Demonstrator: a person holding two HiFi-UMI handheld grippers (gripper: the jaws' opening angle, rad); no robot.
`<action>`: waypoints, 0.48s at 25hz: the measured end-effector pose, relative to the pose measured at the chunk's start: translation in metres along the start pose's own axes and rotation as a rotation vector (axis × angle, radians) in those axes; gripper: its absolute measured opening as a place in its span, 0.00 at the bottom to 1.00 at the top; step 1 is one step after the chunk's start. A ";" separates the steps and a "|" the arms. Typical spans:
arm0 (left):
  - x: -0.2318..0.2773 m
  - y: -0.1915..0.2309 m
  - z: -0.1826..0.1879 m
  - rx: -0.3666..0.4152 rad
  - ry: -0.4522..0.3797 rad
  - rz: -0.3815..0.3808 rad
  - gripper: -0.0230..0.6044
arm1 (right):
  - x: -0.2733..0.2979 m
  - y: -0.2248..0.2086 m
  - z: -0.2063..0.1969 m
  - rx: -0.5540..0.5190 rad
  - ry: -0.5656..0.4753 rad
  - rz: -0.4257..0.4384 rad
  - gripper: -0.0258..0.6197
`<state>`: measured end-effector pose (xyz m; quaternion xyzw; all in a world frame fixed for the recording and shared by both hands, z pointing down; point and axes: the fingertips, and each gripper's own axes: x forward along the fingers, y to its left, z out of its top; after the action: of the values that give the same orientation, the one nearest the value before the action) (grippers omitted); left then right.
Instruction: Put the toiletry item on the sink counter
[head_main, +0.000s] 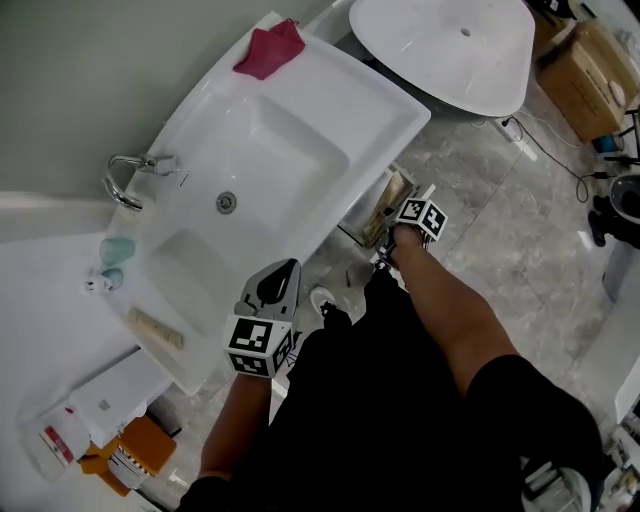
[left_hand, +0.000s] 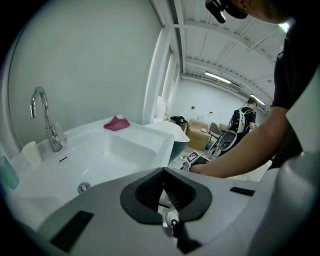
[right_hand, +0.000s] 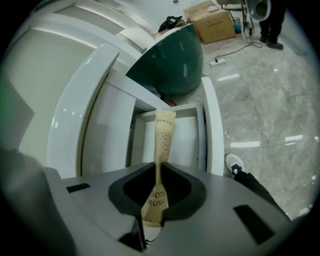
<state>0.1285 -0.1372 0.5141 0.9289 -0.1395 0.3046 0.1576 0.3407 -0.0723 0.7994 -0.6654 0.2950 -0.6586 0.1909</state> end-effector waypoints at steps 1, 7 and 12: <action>0.004 0.001 0.002 -0.003 0.001 0.009 0.04 | 0.006 -0.004 0.003 -0.001 0.005 -0.011 0.10; 0.016 0.018 0.007 -0.055 0.021 0.062 0.04 | 0.036 -0.020 0.015 -0.037 0.032 -0.055 0.10; 0.024 0.016 0.001 -0.071 0.029 0.075 0.04 | 0.050 -0.021 0.017 -0.024 0.043 -0.071 0.10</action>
<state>0.1421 -0.1562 0.5317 0.9123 -0.1826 0.3187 0.1809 0.3587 -0.0909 0.8502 -0.6634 0.2830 -0.6756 0.1528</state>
